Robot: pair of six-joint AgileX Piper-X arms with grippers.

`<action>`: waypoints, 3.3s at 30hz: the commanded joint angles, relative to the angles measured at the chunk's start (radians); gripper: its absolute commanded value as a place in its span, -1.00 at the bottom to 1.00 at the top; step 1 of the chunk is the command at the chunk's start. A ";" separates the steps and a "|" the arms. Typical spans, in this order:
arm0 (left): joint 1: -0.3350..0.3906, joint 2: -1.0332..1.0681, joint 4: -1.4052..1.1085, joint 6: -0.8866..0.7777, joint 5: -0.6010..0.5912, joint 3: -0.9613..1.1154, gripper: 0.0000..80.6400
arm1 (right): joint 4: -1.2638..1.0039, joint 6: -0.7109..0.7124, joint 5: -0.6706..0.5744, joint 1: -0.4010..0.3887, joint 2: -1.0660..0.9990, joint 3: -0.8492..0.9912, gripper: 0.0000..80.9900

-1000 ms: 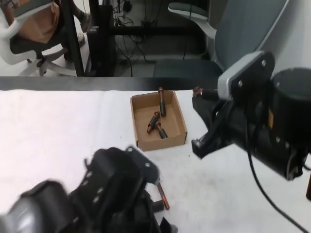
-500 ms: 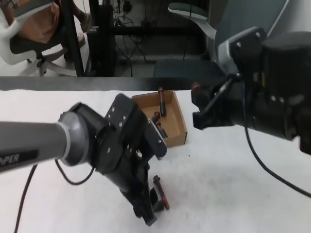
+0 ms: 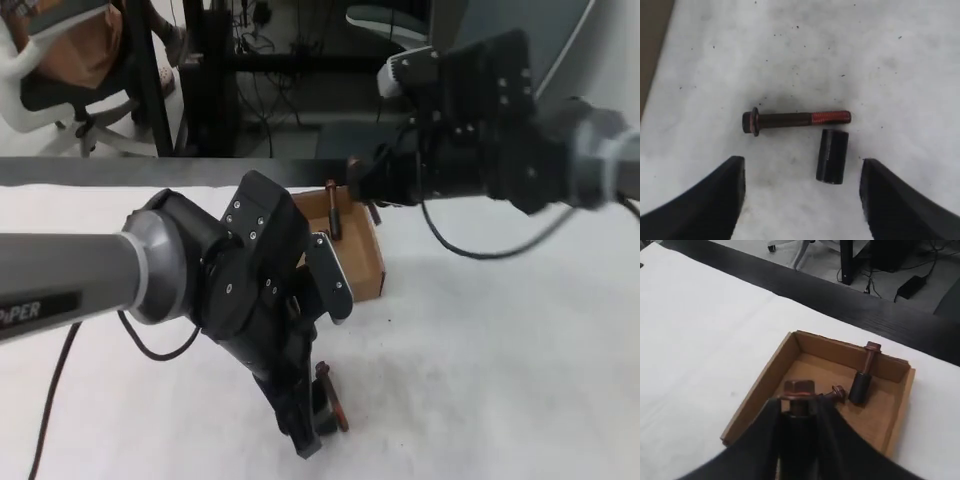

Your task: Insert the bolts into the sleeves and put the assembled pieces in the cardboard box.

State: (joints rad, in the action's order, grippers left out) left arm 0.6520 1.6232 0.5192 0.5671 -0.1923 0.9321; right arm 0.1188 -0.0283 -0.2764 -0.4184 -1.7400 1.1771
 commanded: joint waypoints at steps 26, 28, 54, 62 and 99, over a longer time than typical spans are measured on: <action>0.090 0.243 0.053 0.061 0.133 0.060 0.42 | 0.209 0.048 -0.088 0.027 -0.215 0.210 0.63; 0.090 0.243 0.065 0.061 0.146 0.072 0.16 | 0.236 0.048 -0.088 0.027 -0.181 0.210 0.68; -0.049 -0.492 -0.301 -0.468 -0.036 -0.318 -0.96 | 0.674 0.107 0.008 -0.064 0.138 -0.002 0.42; -0.044 -0.909 -0.519 -0.695 -0.036 -0.600 -0.96 | 0.625 0.072 0.136 -0.214 0.049 0.006 0.39; -0.044 -1.149 -0.478 -0.748 -0.034 -0.708 -0.96 | 0.652 0.119 0.230 -0.265 -0.272 0.189 -1.00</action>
State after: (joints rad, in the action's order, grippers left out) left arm 0.6054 0.4833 0.0513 -0.1779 -0.2264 0.2235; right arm 0.7692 0.0821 -0.0638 -0.6821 -2.0050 1.3558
